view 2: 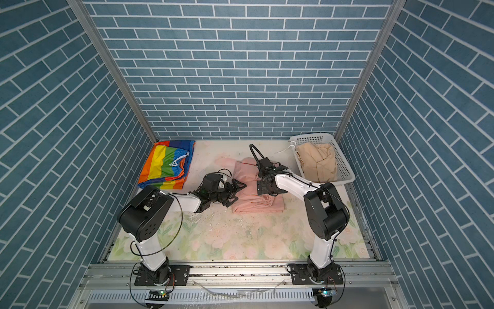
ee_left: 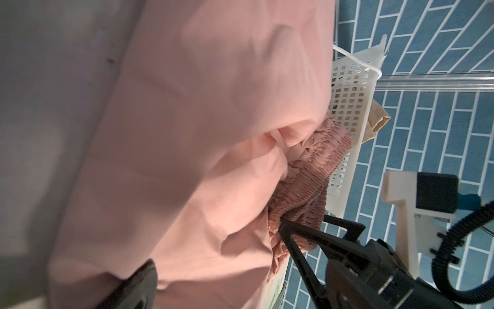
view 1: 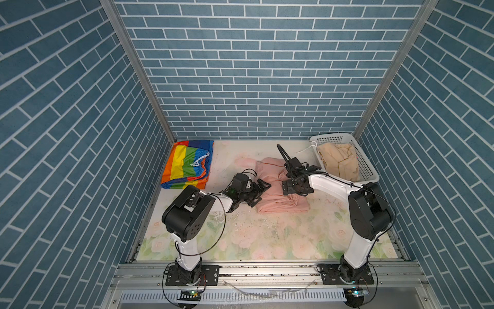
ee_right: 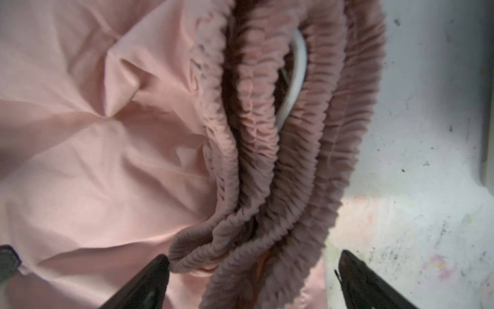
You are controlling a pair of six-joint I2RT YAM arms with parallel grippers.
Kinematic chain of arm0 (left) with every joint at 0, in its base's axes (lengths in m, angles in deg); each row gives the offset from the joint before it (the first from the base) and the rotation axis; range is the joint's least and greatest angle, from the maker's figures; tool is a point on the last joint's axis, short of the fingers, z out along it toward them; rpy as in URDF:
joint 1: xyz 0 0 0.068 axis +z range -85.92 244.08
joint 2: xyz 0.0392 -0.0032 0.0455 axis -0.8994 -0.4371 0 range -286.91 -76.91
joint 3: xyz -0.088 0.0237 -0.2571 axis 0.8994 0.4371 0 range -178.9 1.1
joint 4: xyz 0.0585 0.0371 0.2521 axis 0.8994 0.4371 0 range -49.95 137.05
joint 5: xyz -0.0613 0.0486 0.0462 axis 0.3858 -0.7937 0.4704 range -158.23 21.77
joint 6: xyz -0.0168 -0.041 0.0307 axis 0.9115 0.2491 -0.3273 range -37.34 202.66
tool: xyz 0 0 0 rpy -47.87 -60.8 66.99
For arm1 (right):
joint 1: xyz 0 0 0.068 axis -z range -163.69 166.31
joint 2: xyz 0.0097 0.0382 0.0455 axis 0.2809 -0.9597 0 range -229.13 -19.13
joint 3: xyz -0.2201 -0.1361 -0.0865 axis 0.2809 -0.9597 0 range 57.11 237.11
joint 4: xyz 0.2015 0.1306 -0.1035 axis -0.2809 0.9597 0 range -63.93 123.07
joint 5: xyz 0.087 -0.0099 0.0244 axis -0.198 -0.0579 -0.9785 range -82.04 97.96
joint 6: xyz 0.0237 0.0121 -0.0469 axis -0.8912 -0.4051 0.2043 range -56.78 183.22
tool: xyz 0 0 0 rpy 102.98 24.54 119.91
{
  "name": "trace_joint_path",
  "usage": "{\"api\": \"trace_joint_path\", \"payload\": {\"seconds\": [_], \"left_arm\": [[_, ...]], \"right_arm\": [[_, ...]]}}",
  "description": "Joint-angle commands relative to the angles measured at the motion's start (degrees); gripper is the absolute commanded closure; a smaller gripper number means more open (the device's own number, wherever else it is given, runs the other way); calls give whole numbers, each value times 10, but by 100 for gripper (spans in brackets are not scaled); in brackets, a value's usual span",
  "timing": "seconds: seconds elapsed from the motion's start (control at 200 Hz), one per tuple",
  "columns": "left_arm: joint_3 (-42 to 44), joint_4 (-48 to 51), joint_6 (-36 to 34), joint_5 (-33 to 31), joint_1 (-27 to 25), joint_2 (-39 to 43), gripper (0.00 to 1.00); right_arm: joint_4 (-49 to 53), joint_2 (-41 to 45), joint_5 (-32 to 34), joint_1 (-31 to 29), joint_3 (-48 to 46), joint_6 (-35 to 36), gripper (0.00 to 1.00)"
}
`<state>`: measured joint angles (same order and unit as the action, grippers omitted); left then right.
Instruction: Fold and stack the shorts
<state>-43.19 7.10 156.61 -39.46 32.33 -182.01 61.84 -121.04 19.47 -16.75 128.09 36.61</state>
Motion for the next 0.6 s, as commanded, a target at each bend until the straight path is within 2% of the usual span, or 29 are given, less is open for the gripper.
{"api": "trace_joint_path", "payload": {"seconds": [0.0,0.22,0.405,0.47,0.515,0.595], "left_arm": [[20,-10,-5,-3,-2,-33,1],[31,-22,-5,5,-2,-49,0],[-19,33,-47,30,-4,-6,0],[-51,92,-75,30,-8,26,0],[-70,126,-92,24,-11,48,0],[-83,136,-91,15,-16,72,1]], "right_arm": [[26,54,22,28,-32,24,1],[15,103,11,86,-100,46,1],[26,133,-4,97,-69,50,2],[21,135,-36,102,-48,39,2],[5,133,-81,107,-36,21,1],[-52,121,-159,108,-23,-26,1]]}}
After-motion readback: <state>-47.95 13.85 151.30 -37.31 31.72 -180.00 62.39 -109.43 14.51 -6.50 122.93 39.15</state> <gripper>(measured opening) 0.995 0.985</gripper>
